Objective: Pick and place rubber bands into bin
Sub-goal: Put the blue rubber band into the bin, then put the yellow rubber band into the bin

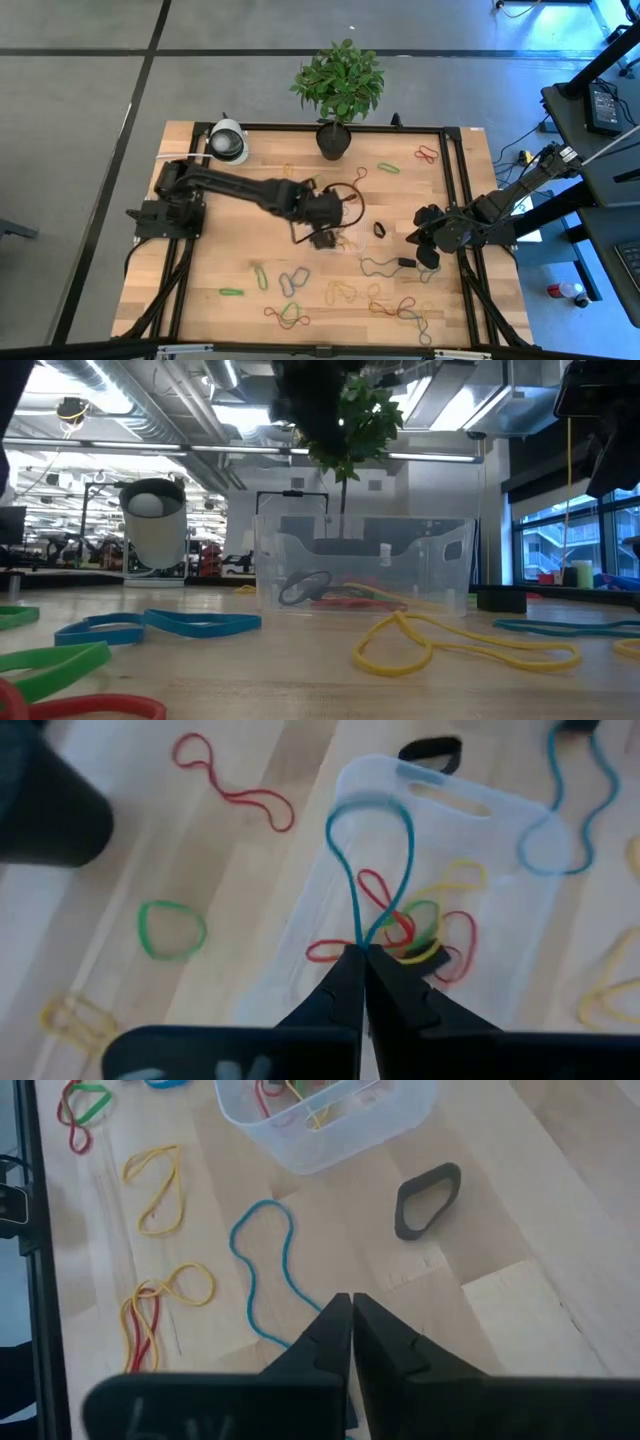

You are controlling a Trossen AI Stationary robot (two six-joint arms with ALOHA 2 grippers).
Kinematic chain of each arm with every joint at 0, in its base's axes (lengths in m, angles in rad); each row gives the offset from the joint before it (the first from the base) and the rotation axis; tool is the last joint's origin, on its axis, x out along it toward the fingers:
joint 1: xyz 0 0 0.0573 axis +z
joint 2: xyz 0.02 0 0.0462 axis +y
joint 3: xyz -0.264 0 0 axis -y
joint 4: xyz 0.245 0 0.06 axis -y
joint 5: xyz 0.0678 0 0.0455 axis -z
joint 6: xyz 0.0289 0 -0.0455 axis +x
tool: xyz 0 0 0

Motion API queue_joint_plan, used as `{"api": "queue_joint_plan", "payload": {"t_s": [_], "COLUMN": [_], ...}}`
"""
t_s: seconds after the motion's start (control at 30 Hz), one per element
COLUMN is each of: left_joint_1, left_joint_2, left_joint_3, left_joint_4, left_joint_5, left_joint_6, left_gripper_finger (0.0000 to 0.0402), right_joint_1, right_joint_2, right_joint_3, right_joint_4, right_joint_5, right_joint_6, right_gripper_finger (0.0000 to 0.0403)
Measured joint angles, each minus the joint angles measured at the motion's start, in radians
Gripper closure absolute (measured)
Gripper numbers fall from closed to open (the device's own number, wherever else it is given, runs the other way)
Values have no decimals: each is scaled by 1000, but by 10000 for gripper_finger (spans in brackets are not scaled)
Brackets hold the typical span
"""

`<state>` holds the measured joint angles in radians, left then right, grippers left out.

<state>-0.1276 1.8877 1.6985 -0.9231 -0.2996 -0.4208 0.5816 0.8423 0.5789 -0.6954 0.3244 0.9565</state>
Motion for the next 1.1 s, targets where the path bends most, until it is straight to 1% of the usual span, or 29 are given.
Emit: {"api": "queue_joint_plan", "payload": {"t_s": [0.1,0.23,0.33,0.47,0.6,0.73,0.83,0.97,1.1], "left_joint_1": [43,77,91,100,98,99,99,98,99], "left_joint_2": [55,117,151,163,161,154,149,131,87], "left_joint_3": [0,-1,-1,-1,-1,-1,0,4,4], "left_joint_4": [9,-36,-105,-133,-131,-138,-146,-154,-183], "left_joint_5": [59,91,94,131,166,164,165,172,168], "left_joint_6": [70,150,155,171,181,175,167,140,72], "left_gripper_finger": [400,400,400,395,363,318,292,268,257], "right_joint_1": [0,0,0,0,0,0,-1,-1,-1], "right_joint_2": [0,0,0,0,0,0,0,0,-1], "right_joint_3": [0,0,0,0,0,0,0,0,0], "right_joint_4": [6,20,20,21,19,18,18,17,15], "right_joint_5": [0,0,0,0,-1,0,0,0,0], "right_joint_6": [3,3,7,6,2,-19,-20,-23,-23], "right_gripper_finger": [384,384,384,384,384,384,384,384,384]}}
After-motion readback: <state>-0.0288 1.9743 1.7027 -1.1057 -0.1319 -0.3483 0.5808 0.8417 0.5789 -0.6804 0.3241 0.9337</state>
